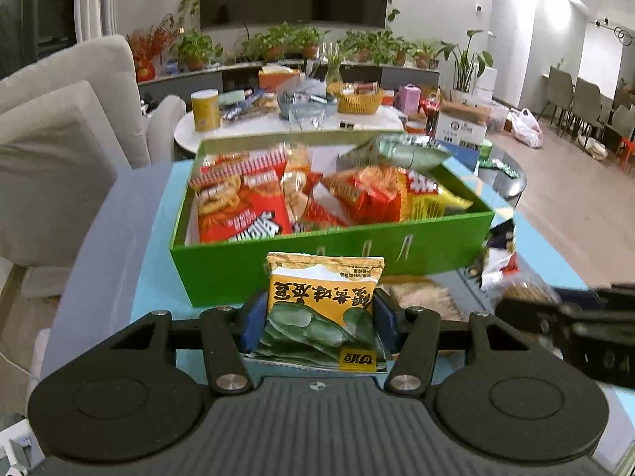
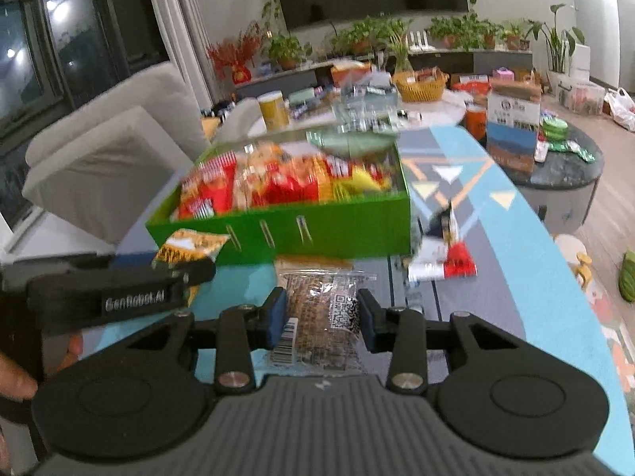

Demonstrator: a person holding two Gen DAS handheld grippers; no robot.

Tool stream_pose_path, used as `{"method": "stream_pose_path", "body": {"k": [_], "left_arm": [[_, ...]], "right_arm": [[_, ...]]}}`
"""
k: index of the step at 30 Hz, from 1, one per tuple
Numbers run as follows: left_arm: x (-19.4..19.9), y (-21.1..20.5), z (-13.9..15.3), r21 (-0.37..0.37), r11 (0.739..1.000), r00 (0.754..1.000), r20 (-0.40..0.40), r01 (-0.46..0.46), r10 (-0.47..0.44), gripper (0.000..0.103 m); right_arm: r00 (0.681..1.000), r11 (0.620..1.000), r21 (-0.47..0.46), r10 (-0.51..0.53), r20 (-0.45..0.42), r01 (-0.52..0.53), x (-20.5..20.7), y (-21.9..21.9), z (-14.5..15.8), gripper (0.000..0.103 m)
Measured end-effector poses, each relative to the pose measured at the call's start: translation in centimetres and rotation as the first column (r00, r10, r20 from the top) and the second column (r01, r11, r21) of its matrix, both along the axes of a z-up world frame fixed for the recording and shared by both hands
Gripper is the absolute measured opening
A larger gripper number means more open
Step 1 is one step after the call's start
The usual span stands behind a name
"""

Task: Organize snacks
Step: 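Lift the pea bag with the left tool while the right tool carries the cookie bag over the box, then open the left tool over the box while the right tool releases the cookie bag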

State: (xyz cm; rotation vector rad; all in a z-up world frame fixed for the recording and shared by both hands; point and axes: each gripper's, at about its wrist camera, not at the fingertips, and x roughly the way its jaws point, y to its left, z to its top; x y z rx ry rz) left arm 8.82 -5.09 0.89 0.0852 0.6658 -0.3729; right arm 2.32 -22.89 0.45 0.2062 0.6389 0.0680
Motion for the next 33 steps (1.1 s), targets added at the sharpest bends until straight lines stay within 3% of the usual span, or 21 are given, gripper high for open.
{"method": "stream_pose_path", "body": {"k": [9, 18, 33], "left_arm": [[0.6, 0.5, 2.9, -0.042, 0.999, 0.998, 0.06, 0.008, -0.006, 0.052], [4.2, 0.4, 5.5, -0.063, 0.998, 0.994, 0.113, 0.0, 0.007, 0.052], [11.9, -0.1, 4.4, -0.054, 0.997, 0.995, 0.083, -0.048, 0.052, 0.052]], "right_arm": [[0.996, 0.999, 0.044, 0.002, 0.094, -0.006, 3.1, -0.8, 3.2, 0.048], [0.991, 0.996, 0.086, 0.011, 0.13, -0.022, 7.0, -0.6, 5.0, 0.048], [0.995, 0.991, 0.137, 0.0, 0.1, -0.013, 13.3, -0.2, 4.7, 0.048]]}}
